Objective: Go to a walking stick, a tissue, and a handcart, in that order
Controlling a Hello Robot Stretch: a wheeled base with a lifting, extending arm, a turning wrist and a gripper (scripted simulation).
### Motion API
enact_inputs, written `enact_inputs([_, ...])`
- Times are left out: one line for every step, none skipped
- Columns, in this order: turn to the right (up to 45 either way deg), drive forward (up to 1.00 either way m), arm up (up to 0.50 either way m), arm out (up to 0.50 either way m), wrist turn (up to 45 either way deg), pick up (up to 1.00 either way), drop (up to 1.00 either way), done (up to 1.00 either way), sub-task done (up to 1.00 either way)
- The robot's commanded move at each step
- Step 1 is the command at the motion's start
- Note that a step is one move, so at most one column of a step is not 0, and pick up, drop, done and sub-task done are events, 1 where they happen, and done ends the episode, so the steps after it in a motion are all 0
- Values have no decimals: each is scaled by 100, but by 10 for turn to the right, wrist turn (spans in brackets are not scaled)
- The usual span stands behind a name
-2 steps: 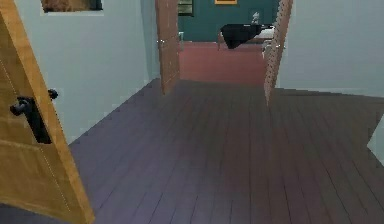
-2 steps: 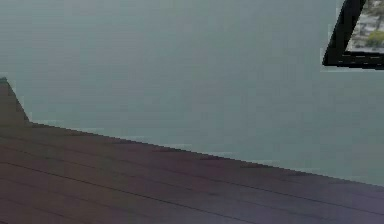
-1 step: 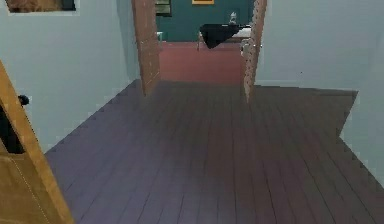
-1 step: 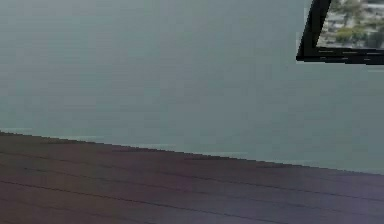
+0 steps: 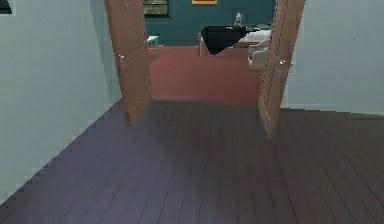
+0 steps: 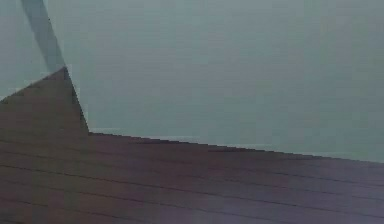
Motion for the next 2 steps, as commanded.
enact_inputs([0, 100, 0, 0, 0, 0, 0, 0, 0])
enact_inputs([0, 100, 0, 0, 0, 0, 0, 0, 0])
